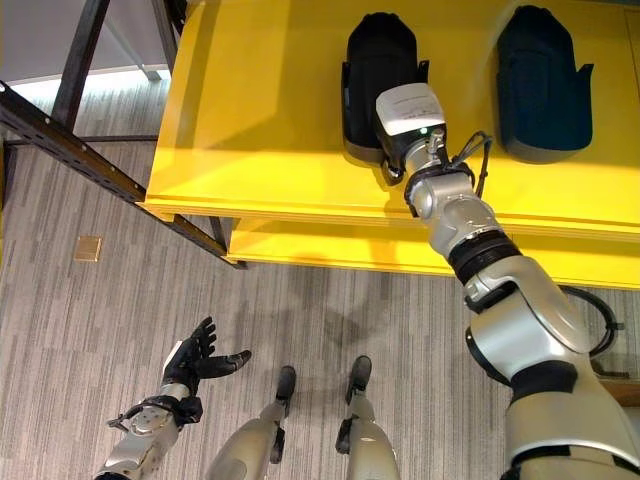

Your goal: Move parts from the plastic box to the shelf.

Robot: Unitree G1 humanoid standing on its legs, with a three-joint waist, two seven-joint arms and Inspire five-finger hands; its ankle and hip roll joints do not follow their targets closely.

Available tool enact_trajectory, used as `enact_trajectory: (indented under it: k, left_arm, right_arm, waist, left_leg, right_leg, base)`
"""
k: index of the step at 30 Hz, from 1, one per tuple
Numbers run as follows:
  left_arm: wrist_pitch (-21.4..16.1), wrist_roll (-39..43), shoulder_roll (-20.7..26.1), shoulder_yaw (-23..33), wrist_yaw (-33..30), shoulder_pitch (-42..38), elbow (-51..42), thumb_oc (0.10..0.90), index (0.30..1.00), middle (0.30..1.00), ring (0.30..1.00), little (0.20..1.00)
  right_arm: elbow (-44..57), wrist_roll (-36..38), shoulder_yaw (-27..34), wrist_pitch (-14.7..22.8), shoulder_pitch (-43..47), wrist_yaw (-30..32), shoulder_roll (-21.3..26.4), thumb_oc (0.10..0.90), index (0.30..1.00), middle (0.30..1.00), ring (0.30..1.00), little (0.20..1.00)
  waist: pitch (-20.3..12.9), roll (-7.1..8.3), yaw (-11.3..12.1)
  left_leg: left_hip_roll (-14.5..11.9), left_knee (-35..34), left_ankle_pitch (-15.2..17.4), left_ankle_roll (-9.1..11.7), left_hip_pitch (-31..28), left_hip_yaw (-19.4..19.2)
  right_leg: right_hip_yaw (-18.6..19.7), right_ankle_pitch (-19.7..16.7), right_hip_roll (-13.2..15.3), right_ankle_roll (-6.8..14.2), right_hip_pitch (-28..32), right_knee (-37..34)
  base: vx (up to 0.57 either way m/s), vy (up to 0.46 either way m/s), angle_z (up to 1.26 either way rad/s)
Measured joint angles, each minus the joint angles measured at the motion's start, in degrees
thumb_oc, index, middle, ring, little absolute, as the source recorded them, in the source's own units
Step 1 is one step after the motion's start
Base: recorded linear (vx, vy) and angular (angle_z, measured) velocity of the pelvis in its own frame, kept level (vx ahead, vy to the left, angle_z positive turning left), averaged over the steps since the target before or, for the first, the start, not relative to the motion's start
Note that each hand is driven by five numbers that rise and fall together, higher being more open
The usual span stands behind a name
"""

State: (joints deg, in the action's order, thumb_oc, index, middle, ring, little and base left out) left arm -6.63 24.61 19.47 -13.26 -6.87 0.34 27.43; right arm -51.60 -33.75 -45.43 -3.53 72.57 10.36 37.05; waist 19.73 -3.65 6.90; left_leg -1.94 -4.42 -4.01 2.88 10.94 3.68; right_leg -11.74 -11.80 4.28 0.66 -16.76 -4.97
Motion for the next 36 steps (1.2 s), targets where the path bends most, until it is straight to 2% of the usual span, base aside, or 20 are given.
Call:
enact_trajectory:
  k: [2, 3, 4, 5, 30, 36]
  left_arm:
    - [-0.03, 0.06, 0.00, 0.00, 0.00, 0.00, 0.05, 0.900, 1.000, 1.000, 1.000, 1.000]
    - [-0.03, 0.11, 0.00, 0.00, 0.00, 0.00, 0.09, 0.900, 1.000, 1.000, 1.000, 1.000]
    - [-0.03, 0.28, 0.00, 0.00, 0.00, 0.00, 0.10, 0.900, 1.000, 1.000, 1.000, 1.000]
    - [-0.04, 0.65, 0.00, 0.00, -0.01, 0.00, 0.11, 0.900, 1.000, 1.000, 1.000, 1.000]
    - [-0.07, 1.99, 0.00, 0.15, -0.55, -0.58, 0.39, 0.900, 1.000, 1.000, 1.000, 1.000]
    - [-0.01, 1.97, -0.01, 1.04, -0.36, -0.68, 0.80, 0.900, 1.000, 1.000, 1.000, 1.000]
  right_arm:
    - [-0.13, -0.04, -0.01, 0.00, 0.02, -0.06, 0.00, 0.400, 0.300, 0.300, 0.300, 0.300]
    - [-0.14, -0.04, -0.02, 0.01, 0.03, -0.07, 0.00, 0.578, 0.550, 0.550, 0.550, 0.550]
    - [-0.14, -0.05, -0.01, 0.01, 0.03, -0.08, 0.00, 0.647, 0.646, 0.646, 0.646, 0.646]
    - [-0.14, -0.06, -0.01, 0.01, 0.03, -0.08, 0.00, 0.900, 1.000, 1.000, 1.000, 1.000]
    - [4.15, -2.09, -1.22, -1.73, 1.99, -2.72, 0.21, 0.900, 1.000, 1.000, 1.000, 1.000]
    - [7.60, -2.88, -1.44, -1.82, 2.07, -4.17, 2.05, 0.900, 1.000, 1.000, 1.000, 1.000]
  waist:
    - [0.00, 0.00, 0.02]
    - [0.00, 0.00, 0.02]
    - [0.00, 0.00, 0.03]
    - [0.00, 0.00, 0.03]
    - [-0.01, 0.01, -0.46]
    - [0.07, 0.23, -0.95]
  left_leg:
    - [0.00, 0.00, -0.01, 0.01, 0.02, 0.01]
    - [0.00, 0.00, -0.01, 0.01, 0.02, 0.01]
    - [0.00, 0.00, -0.01, 0.01, 0.02, 0.06]
    - [0.00, 0.00, -0.01, 0.01, 0.03, 0.09]
    - [0.03, 0.01, -0.04, -0.02, -1.30, -0.27]
    - [0.04, -0.01, -0.07, -0.03, -2.62, -0.58]
  right_leg:
    - [-0.03, 0.00, 0.00, 0.00, 0.00, 0.00]
    - [-0.04, 0.00, 0.00, 0.00, 0.00, 0.00]
    - [-0.04, 0.00, 0.00, 0.00, 0.00, 0.00]
    - [-0.05, 0.00, 0.01, 0.00, 0.00, 0.00]
    - [0.11, -0.18, 0.01, -0.12, 1.26, 0.02]
    - [0.46, -0.29, -0.03, -0.08, 2.39, 0.02]
  base:
    - [0.00, 0.000, 0.00]
    - [0.00, 0.000, 0.00]
    - [0.00, 0.000, 0.00]
    - [0.00, 0.000, 0.00]
    - [0.00, 0.003, 0.00]
    - [0.00, 0.041, -0.03]
